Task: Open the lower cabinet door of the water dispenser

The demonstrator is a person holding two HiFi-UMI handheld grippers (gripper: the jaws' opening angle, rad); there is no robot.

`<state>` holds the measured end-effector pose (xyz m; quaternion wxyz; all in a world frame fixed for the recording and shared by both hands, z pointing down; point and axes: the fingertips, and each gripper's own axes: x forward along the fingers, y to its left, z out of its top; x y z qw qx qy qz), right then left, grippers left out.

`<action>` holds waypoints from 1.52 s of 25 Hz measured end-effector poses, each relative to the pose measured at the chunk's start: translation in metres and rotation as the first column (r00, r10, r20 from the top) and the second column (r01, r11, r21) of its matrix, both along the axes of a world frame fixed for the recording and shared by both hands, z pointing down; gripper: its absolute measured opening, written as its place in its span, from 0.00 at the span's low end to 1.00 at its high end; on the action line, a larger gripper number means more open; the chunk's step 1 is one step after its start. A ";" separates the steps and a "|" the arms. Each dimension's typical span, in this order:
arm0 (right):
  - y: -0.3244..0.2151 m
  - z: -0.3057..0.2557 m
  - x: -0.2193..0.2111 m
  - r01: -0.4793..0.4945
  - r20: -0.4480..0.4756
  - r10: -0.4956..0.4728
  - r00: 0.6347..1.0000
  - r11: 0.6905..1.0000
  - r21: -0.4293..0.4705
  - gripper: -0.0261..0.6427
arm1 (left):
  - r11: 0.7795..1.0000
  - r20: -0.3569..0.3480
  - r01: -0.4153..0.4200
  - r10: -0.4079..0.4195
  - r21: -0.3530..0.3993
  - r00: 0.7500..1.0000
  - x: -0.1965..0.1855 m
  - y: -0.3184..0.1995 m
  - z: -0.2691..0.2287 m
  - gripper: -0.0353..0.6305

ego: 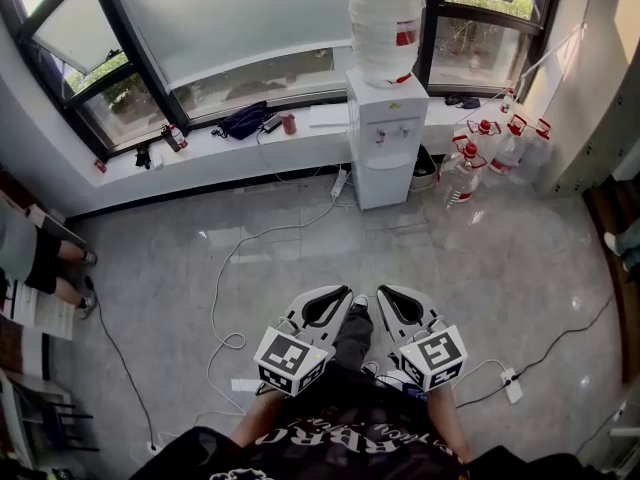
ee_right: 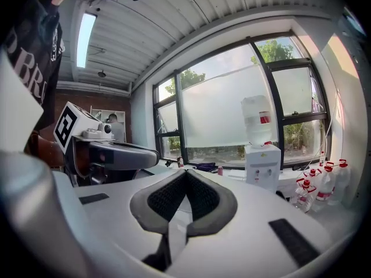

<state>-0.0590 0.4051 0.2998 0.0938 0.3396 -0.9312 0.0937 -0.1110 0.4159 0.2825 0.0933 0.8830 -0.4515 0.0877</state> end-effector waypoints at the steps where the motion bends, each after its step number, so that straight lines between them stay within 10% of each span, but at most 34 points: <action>1: -0.002 0.001 0.003 -0.007 -0.001 0.007 1.000 1.000 -0.005 0.06 | 1.000 0.000 -0.006 0.006 -0.004 1.000 0.002 -0.003 0.001 0.09; 38: -0.321 0.017 0.062 -0.197 -0.057 0.193 0.980 0.977 -0.077 0.06 | 0.985 -0.035 -0.169 0.168 -0.035 0.985 0.048 -0.333 0.022 0.09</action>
